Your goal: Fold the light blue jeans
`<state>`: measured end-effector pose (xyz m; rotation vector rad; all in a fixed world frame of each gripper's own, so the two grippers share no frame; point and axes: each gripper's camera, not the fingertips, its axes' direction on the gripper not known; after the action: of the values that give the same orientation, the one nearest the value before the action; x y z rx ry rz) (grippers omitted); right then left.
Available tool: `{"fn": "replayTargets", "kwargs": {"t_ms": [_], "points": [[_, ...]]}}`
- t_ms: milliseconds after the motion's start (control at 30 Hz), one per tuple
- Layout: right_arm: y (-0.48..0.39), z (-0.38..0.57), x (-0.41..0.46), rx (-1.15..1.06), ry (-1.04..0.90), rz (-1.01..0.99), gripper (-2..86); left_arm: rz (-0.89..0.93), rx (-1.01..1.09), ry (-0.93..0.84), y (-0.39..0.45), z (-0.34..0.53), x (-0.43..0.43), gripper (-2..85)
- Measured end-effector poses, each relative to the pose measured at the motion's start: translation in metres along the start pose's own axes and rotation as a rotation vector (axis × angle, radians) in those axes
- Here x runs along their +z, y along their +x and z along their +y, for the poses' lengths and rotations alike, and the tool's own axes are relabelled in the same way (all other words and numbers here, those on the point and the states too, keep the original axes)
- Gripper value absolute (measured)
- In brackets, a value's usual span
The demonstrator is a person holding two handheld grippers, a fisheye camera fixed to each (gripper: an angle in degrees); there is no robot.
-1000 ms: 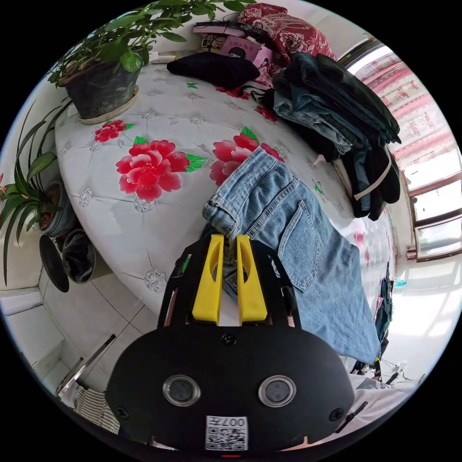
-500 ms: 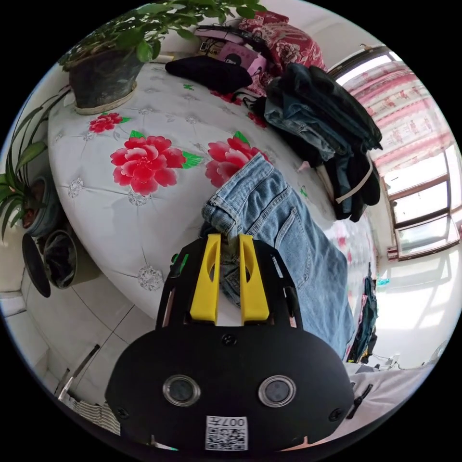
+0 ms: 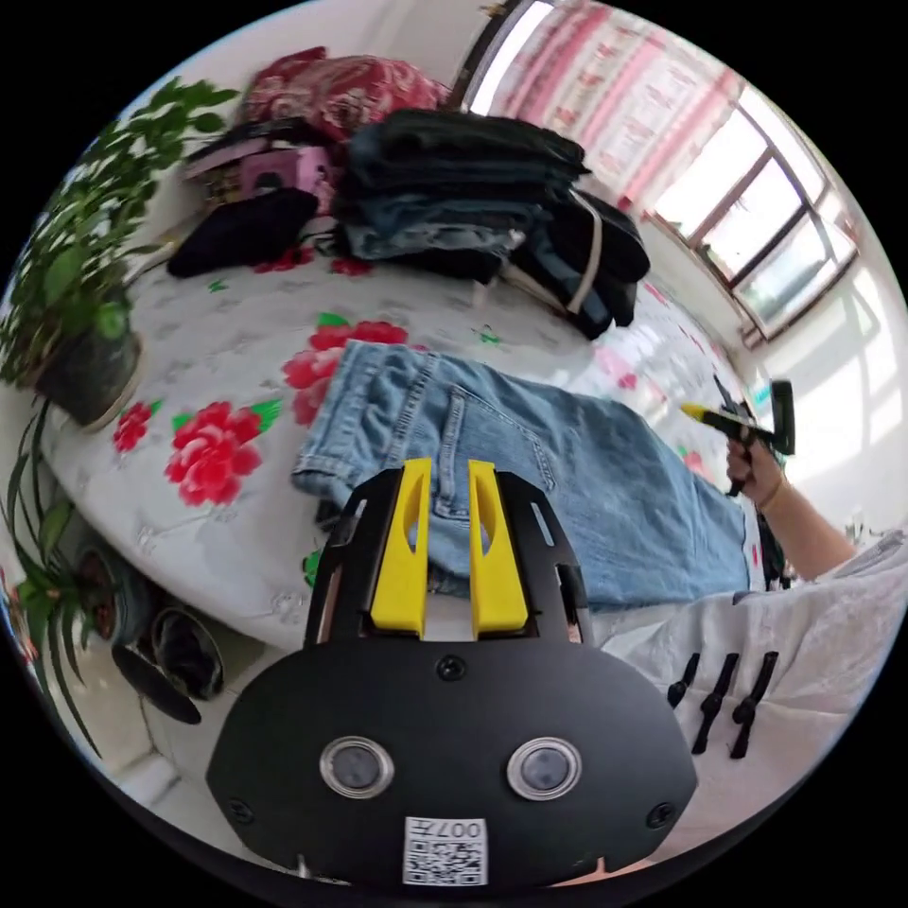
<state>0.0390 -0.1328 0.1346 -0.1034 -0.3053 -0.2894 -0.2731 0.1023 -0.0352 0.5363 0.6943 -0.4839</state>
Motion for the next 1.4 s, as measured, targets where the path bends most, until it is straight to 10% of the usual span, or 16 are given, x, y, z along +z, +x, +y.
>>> {"fn": "replayTargets", "kwargs": {"t_ms": [167,400,833,1067,1400], "points": [[0.009,-0.025,0.076,-0.048,-0.380,-0.071,7.5,-0.093,0.103,-0.308,0.035,-0.003,0.127,4.6],[0.033,-0.043,0.044,-0.013,-0.444,-0.205,6.5,-0.150,0.178,-0.279,0.048,0.025,0.166,-0.7],[0.157,-0.069,0.088,0.747,-0.406,-0.832,1.2,-0.118,0.119,-0.253,0.034,0.052,0.207,-1.0],[0.181,-0.091,0.007,0.671,0.070,-0.699,0.3,-0.137,0.123,-0.283,0.029,0.053,0.221,-1.0],[0.121,-0.087,0.042,0.401,-0.273,-0.443,1.3,-0.125,0.082,-0.263,0.012,0.055,0.222,-1.0]]}}
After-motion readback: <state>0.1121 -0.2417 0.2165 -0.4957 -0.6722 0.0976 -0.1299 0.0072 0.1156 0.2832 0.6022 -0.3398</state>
